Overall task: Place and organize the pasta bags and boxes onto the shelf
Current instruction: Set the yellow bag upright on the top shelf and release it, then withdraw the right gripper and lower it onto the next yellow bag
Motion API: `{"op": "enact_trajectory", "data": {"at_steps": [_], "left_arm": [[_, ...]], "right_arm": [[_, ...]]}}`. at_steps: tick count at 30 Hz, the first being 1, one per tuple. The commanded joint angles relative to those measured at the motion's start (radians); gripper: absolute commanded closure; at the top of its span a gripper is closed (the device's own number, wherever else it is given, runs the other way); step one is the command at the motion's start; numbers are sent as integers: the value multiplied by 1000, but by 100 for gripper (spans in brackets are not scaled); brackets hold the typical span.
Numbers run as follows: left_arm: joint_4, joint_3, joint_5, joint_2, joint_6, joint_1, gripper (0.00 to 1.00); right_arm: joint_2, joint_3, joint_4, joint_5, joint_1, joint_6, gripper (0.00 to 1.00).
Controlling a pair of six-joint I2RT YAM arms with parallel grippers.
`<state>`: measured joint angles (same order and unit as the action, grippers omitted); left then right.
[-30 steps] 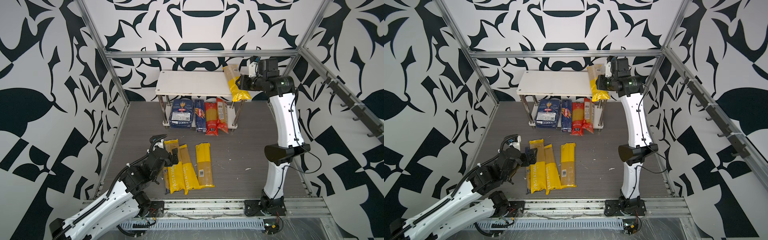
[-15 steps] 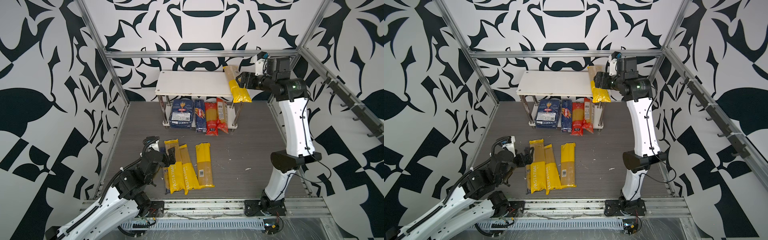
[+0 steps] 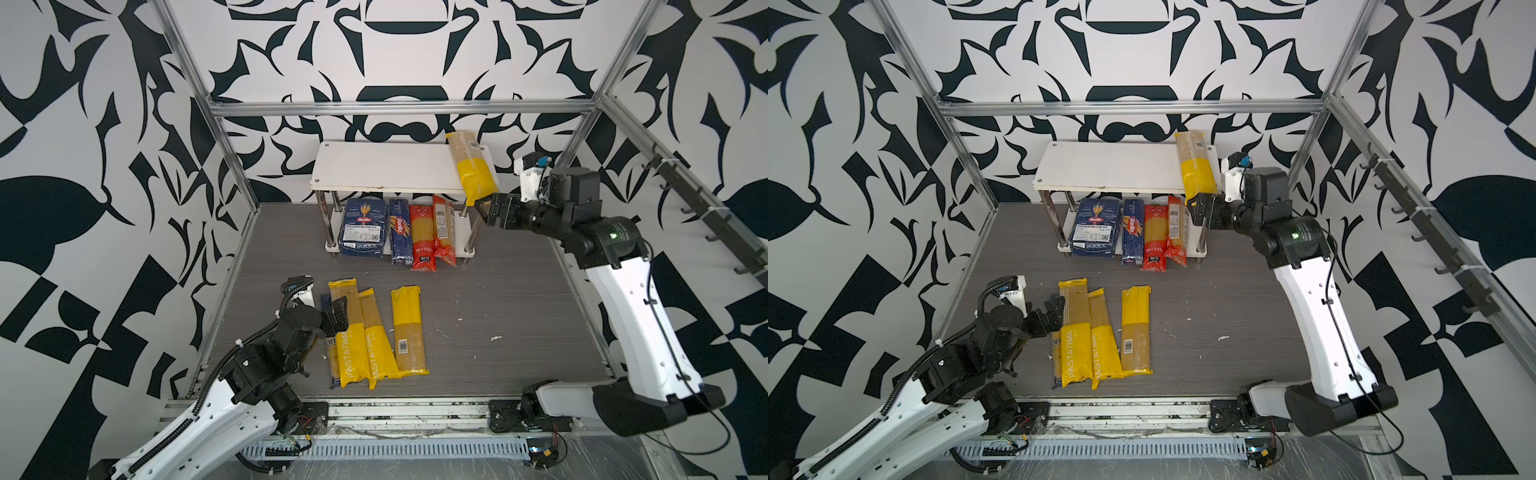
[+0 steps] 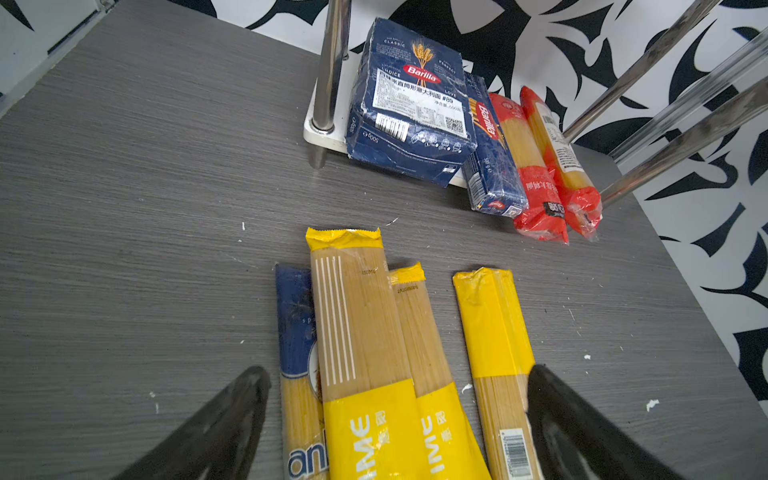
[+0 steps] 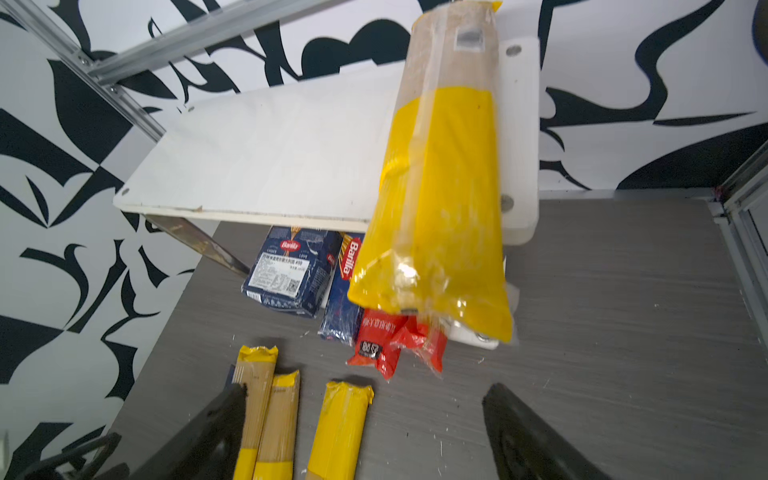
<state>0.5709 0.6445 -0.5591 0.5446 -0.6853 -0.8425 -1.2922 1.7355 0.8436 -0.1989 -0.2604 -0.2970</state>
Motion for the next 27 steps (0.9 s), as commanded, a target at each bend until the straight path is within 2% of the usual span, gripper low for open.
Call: {"op": "enact_trajectory", "data": {"at_steps": [1,12,18,27], "left_arm": [[16,-12,6,-6,-23,3,1],[-12,-3,35,30,-31,4,1],[-27,2,54,66,-34,4,1],[-54,-15,39,78,-42,3,1]], "right_arm": [[58,-83,-58,-11,-23,-26,8],[261,-426,-69,36,-154,-83,8],[322,-575,-59,112,-243,-117,8],[406,-825,-127,108,-340,-204,8]]}}
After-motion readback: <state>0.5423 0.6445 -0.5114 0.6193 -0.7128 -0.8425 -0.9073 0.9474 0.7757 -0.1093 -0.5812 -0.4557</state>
